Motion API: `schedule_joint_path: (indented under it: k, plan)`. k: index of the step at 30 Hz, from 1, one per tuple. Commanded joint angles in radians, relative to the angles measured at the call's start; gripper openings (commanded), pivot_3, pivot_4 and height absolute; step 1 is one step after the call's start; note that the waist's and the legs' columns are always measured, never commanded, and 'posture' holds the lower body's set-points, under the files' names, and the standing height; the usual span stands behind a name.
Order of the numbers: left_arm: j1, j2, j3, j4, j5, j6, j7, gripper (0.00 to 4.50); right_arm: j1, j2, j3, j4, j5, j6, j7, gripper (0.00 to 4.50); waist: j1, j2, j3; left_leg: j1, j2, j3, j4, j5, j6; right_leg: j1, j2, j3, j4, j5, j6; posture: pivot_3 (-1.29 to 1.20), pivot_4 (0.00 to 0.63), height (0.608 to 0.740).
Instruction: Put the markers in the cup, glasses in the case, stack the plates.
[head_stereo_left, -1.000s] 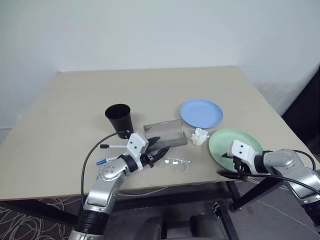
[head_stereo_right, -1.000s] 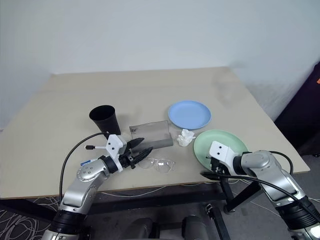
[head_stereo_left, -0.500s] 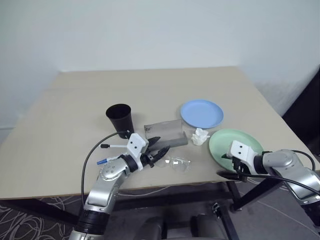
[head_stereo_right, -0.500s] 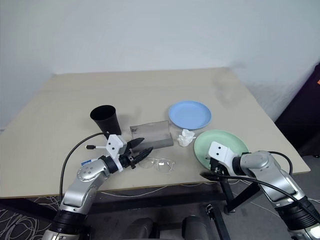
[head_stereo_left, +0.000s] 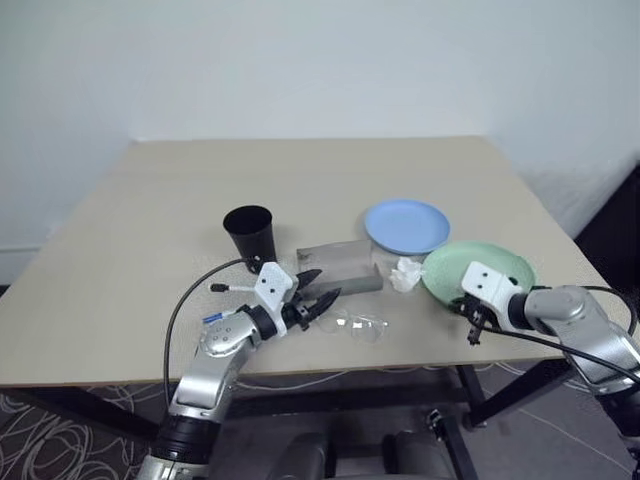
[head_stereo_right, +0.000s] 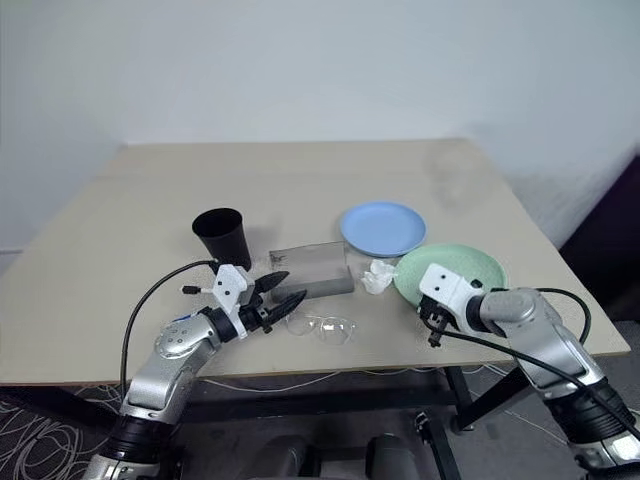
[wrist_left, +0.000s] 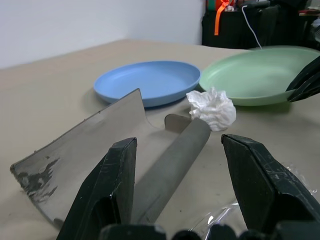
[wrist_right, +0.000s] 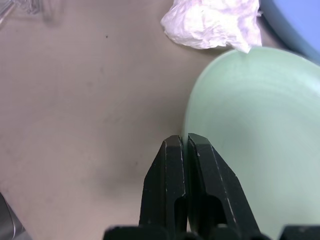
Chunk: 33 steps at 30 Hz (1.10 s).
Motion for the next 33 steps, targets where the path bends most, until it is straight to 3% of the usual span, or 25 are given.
schedule_joint_path:
  k: [1,10,24,30,33]
  plan:
    - [-0.014,0.005,0.008,-0.016,-0.004,-0.011,-0.001,2.82,-0.015,-0.008,-0.009,-0.003,-0.016,0.001,-0.01,0.04,0.0,0.0,0.0,0.0,0.0,0.0,0.0,0.0,0.0,0.0,0.0,0.0,0.0,0.0,0.0,0.0,0.0,0.74]
    - [-0.015,0.005,0.008,-0.015,-0.003,-0.011,0.0,2.82,-0.009,-0.02,-0.015,0.046,-0.046,0.05,-0.032,0.04,0.0,0.0,0.0,-0.001,0.0,0.001,0.003,0.0,0.0,0.001,0.0,0.0,0.0,0.0,0.0,0.0,0.0,0.74]
    - [-0.023,0.002,0.005,-0.003,0.0,-0.015,-0.001,2.82,-0.124,0.027,-0.038,0.237,-0.105,0.034,-0.175,0.04,0.002,0.001,-0.001,-0.009,0.002,0.004,0.008,0.0,0.0,-0.002,-0.001,0.0,-0.002,0.0,0.0,0.0,0.0,0.74]
    - [-0.032,0.003,0.006,0.006,0.003,-0.019,-0.001,2.82,-0.265,0.068,-0.01,0.401,-0.16,-0.147,-0.223,0.04,-0.001,0.003,-0.001,-0.012,0.004,0.008,0.011,0.0,0.001,-0.007,0.0,-0.001,-0.001,0.002,0.001,0.0,0.0,0.74]
    - [-0.037,0.003,0.006,0.01,0.004,-0.021,-0.001,2.82,-0.355,0.088,0.022,0.493,-0.184,-0.271,-0.195,0.04,-0.001,0.003,0.0,-0.011,0.005,0.015,0.012,-0.001,0.002,-0.008,0.0,0.002,0.0,0.016,-0.002,0.0,0.0,0.74]
